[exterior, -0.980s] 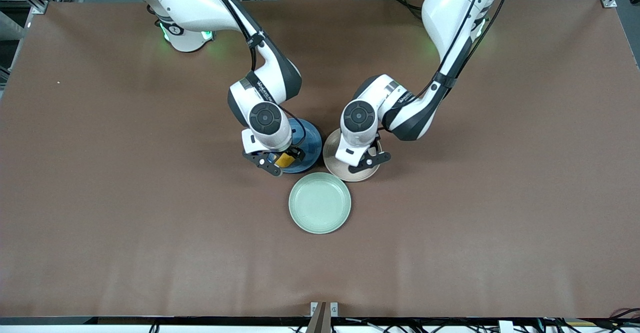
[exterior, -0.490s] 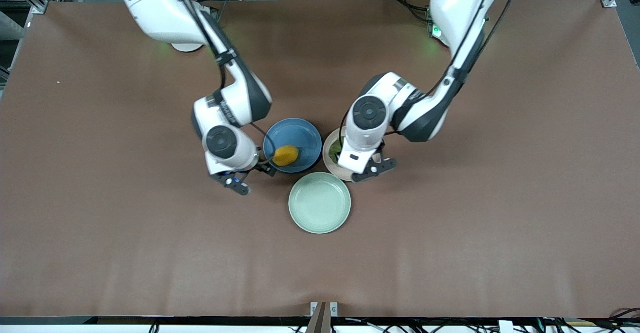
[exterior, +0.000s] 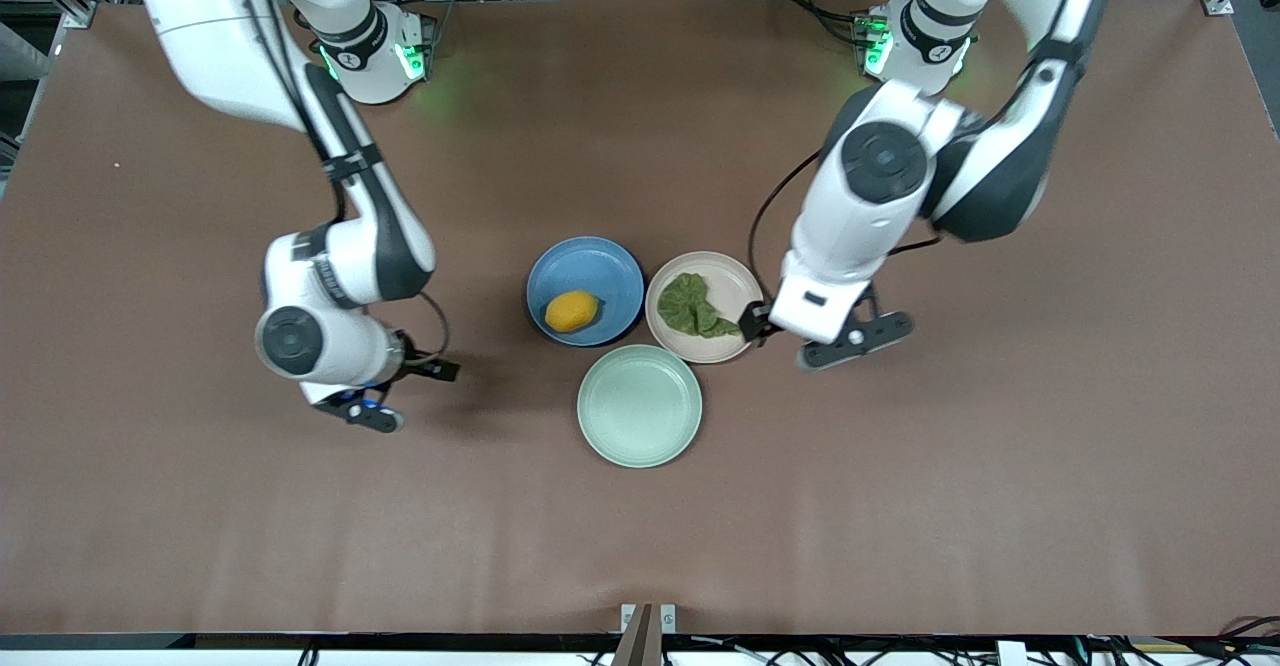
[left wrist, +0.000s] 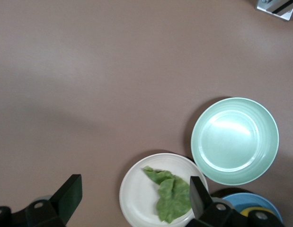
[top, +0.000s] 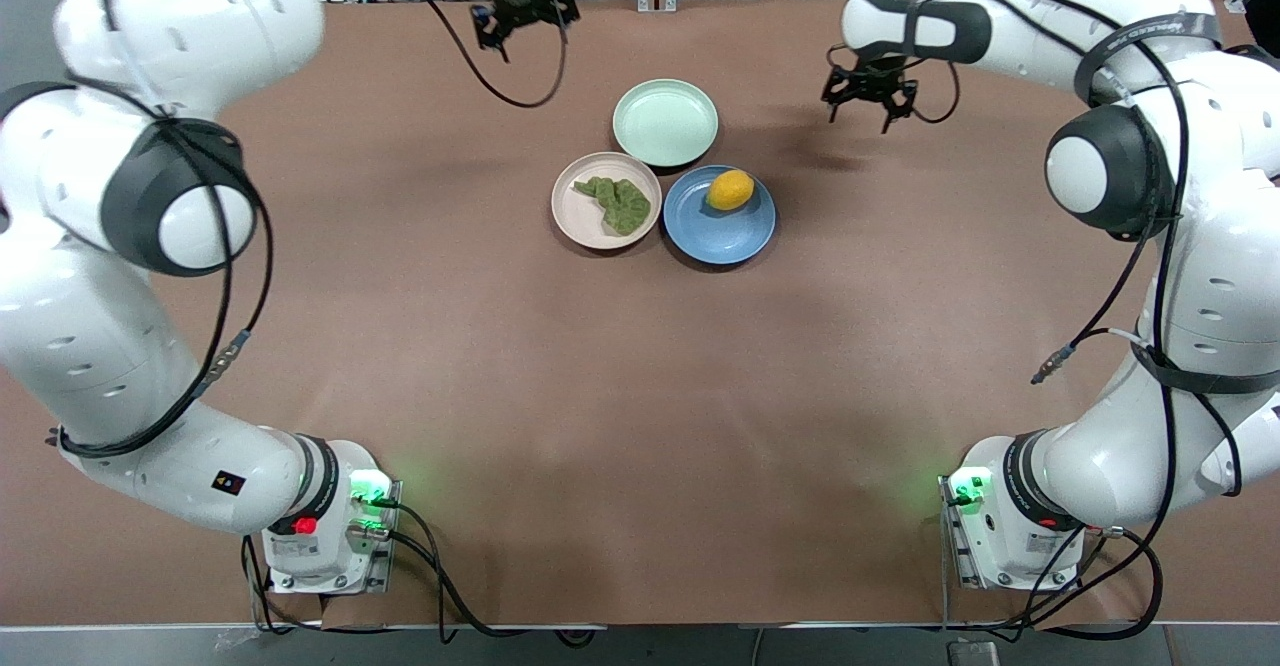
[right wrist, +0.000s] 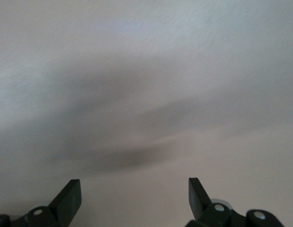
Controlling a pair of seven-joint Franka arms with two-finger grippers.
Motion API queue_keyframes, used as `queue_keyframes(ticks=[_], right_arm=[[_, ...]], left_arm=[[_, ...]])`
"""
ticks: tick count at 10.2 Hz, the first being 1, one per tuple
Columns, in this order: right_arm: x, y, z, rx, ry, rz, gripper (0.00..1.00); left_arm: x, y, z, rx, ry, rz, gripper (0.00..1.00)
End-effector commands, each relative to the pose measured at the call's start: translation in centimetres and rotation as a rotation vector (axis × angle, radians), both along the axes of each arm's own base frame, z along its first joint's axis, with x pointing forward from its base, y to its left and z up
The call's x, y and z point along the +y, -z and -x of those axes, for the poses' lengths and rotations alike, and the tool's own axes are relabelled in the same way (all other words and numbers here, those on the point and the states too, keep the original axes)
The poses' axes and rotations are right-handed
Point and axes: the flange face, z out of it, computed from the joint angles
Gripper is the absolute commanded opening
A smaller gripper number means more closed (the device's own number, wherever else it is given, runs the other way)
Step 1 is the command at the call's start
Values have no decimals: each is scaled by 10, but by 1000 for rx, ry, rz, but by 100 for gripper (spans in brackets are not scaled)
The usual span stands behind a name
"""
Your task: Place lemon and lettuce in plates
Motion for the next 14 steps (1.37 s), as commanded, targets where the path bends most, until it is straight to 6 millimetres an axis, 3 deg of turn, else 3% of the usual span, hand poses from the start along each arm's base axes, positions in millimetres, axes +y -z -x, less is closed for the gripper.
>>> queue_keyframes(ticks=[1, 4, 6, 8, 11, 14], right_arm=[[-66, -8, -10, -12, -106, -38, 100], [-129, -15, -16, -29, -226, -33, 100], [-136, -32, -4, -30, -300, -42, 100], [-144, -68, 23, -57, -382, -61, 100], [-151, -131, 77, -108, -432, -65, 100], [-164, -190, 90, -149, -472, 25, 100]], left_arm=[[37, -42, 8, -17, 80, -56, 100], [66, -87, 21, -15, 84, -81, 100], [95, -110, 22, -19, 134, -98, 100], [127, -124, 20, -14, 191, -114, 100], [155, -134, 16, -13, 224, -123, 100], [180, -148, 18, -16, 233, -130, 100]])
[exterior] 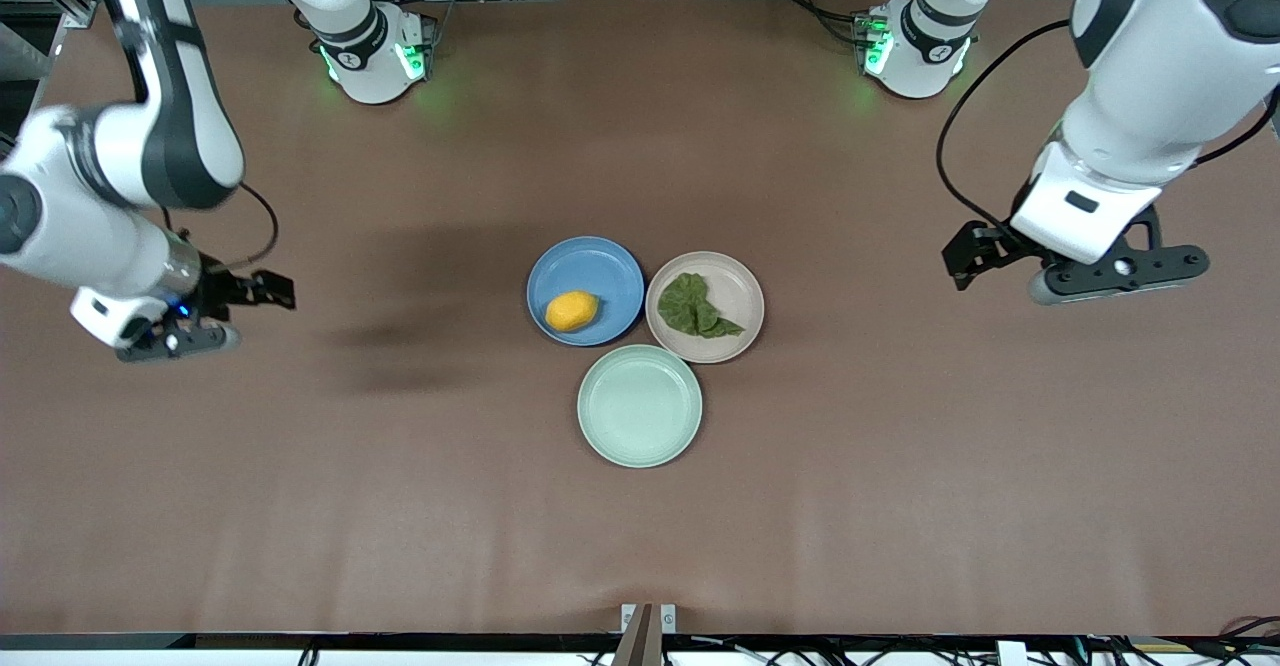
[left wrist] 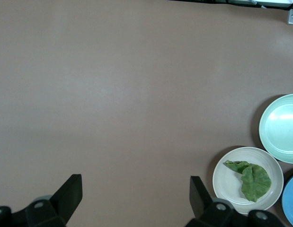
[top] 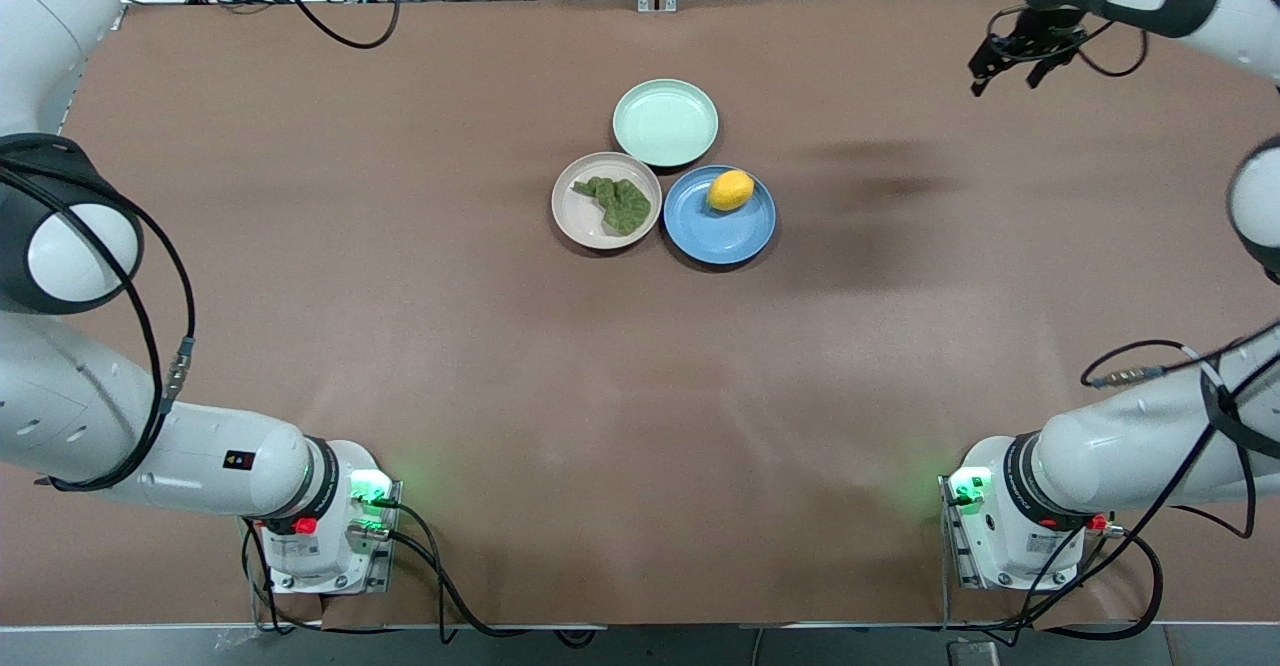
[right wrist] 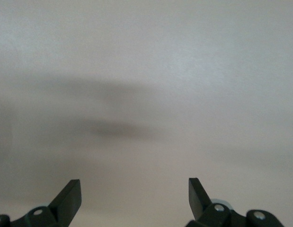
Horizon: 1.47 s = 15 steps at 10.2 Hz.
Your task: Place lemon and lettuce in plates
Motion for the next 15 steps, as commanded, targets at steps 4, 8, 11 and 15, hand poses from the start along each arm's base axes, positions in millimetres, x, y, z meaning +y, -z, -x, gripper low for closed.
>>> queue_keyframes(ticks=[4, 8, 11, 15], right_arm=[[-27, -150, 0, -120, -84, 44, 100], [-41, -241, 13, -157, -68, -17, 100], [-37, -267, 24, -126, 17, -63, 100], [-38, -281, 34, -98, 126, -49, 100]], left_arm=[[42, -35, 26, 32, 36, -23, 100], [56, -45, 36, 59, 56, -21, 100], [66, -47, 39, 77, 49, -7, 100], [64, -47, 41, 93, 117, 16, 100]])
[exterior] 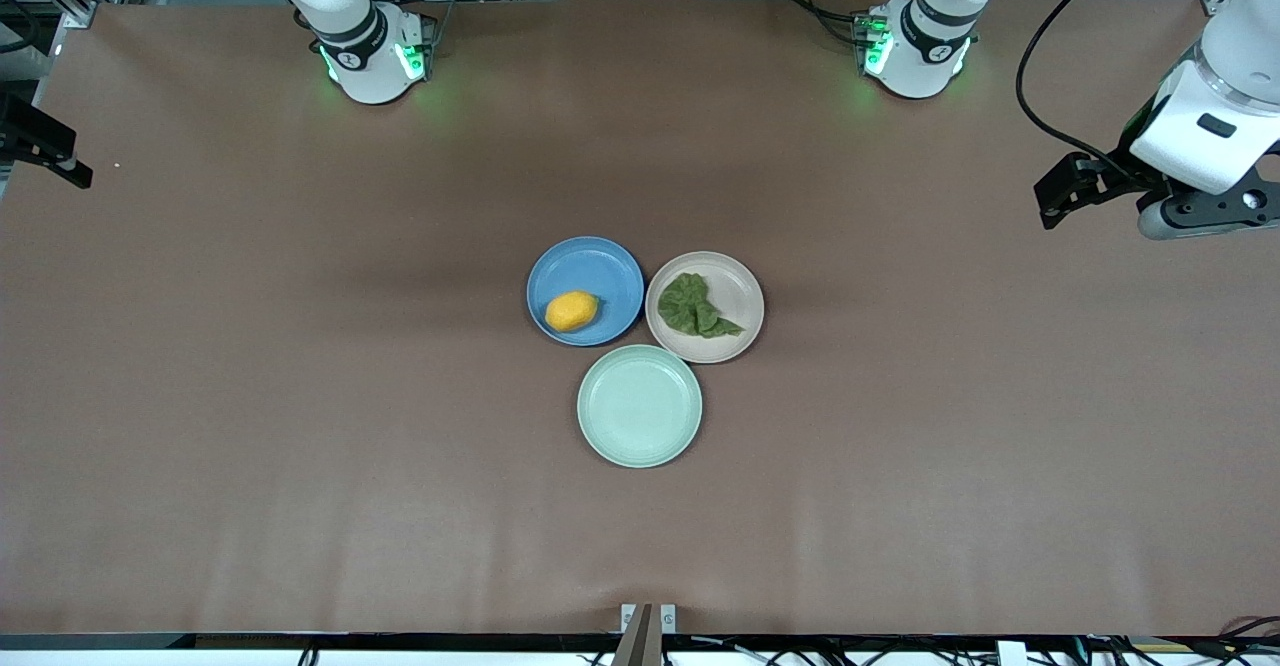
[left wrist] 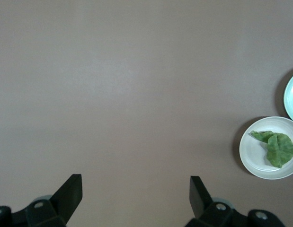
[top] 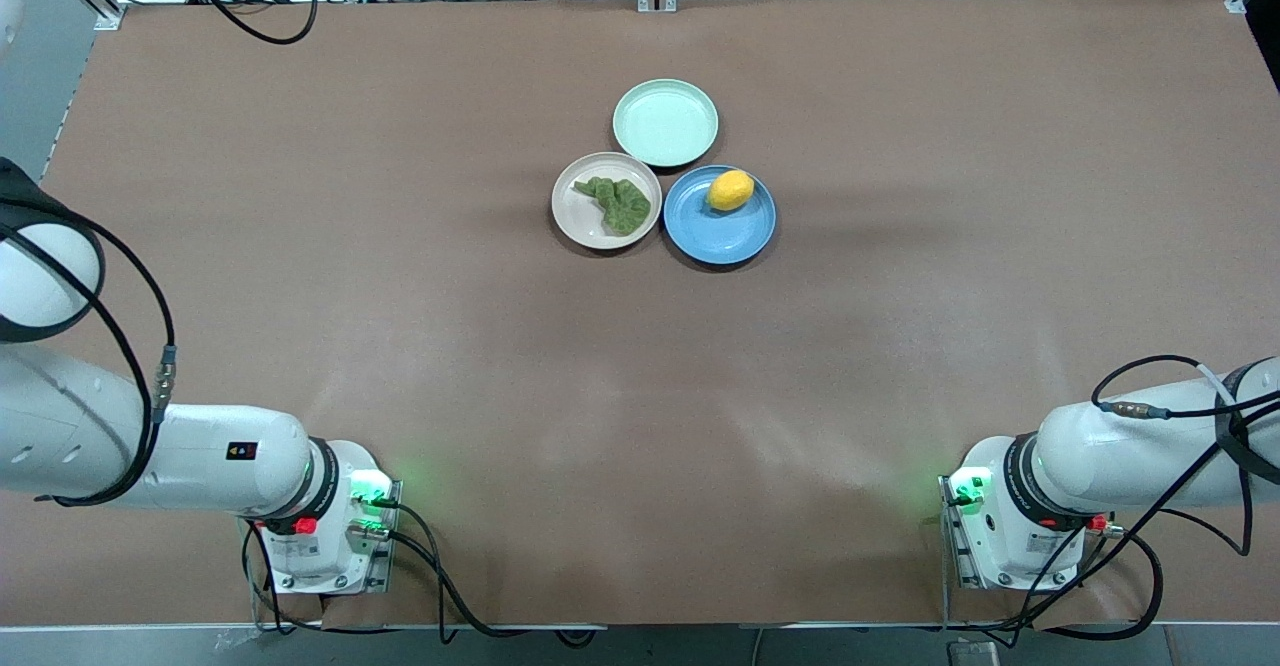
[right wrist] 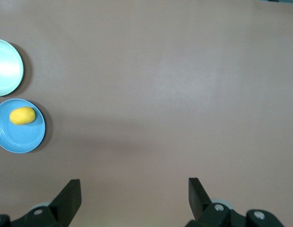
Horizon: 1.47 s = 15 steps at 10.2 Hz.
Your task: Place lemon and lettuce in plates
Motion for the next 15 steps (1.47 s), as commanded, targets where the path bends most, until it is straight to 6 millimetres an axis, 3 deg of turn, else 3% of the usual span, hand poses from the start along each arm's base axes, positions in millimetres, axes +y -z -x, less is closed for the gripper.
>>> queue_keyframes(ticks=[1, 15], right_arm=[[-2, -8, 0, 4, 59, -5, 100], [-2, -11, 2, 0, 50, -6, 100]], left_arm=[[0, -5, 11, 24, 46, 57, 100], [-1, -8, 15, 34, 47, 61, 100]])
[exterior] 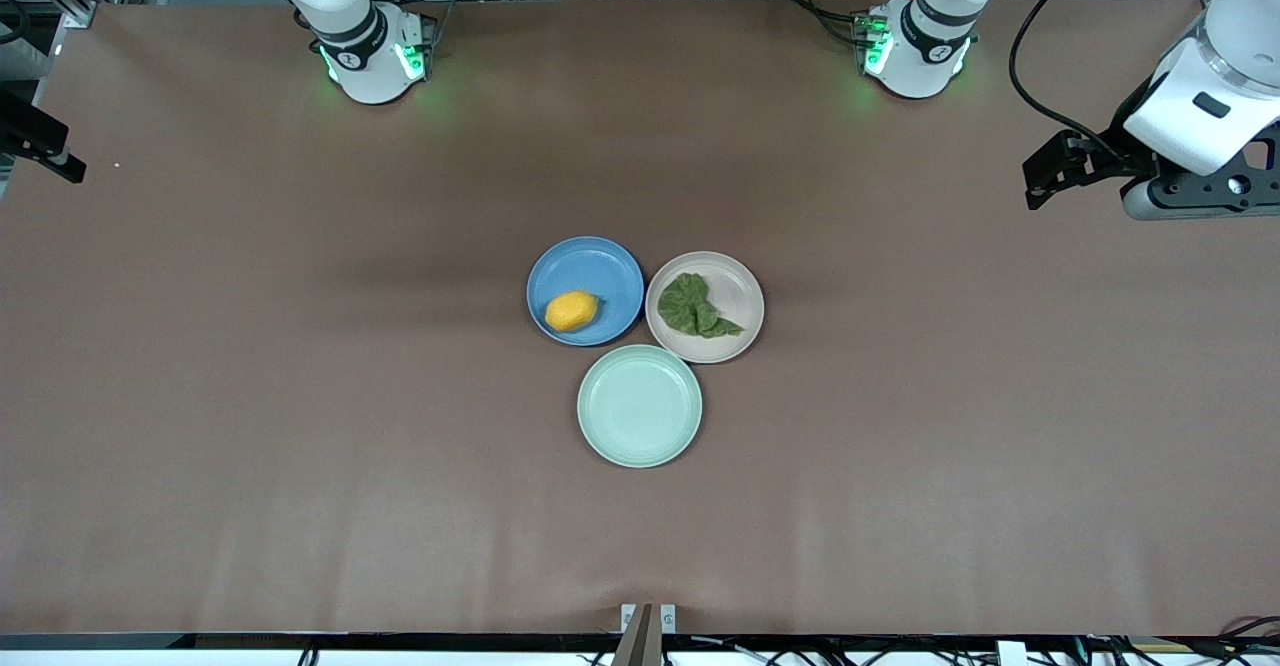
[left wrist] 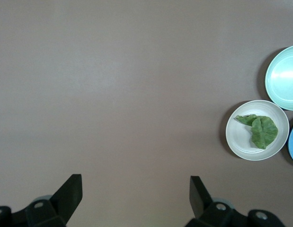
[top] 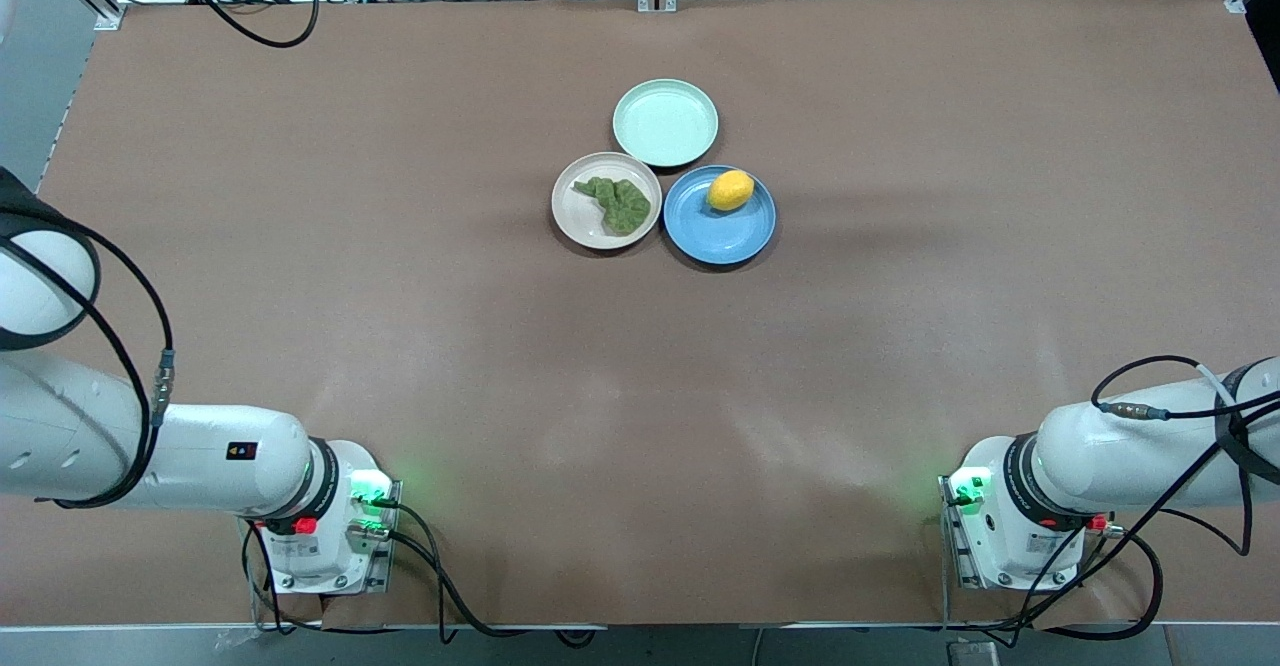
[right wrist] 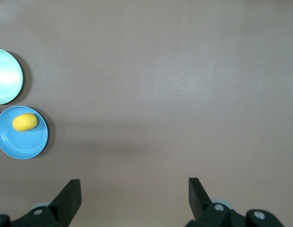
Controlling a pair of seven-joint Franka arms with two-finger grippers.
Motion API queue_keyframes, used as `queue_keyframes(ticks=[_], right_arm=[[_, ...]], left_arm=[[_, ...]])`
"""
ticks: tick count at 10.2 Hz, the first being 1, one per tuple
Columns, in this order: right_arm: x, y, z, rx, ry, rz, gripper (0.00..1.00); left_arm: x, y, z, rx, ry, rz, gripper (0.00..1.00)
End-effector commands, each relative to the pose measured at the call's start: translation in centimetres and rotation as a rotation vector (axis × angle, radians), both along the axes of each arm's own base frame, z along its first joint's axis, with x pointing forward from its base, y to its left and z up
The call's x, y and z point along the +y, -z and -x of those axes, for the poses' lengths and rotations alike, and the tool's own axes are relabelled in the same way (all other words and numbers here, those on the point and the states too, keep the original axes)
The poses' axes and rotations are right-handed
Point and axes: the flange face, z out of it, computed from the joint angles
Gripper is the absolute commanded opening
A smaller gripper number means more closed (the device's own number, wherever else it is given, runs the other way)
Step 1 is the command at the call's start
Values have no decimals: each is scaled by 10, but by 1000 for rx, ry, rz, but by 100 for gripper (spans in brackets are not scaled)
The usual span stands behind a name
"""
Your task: Place lemon and lettuce in plates
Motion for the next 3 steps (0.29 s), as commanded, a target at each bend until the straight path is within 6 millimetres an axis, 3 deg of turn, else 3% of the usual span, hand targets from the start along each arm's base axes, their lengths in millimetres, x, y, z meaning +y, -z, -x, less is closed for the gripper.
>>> queue_keyframes(ticks=[1, 3], right_arm=[[-2, -6, 1, 2, 9, -5, 100], [-1, -5, 1, 10, 9, -6, 100]], left_arm=[[5, -2, 5, 7, 15, 17, 100], [5, -4, 5, 3, 15, 12, 100]])
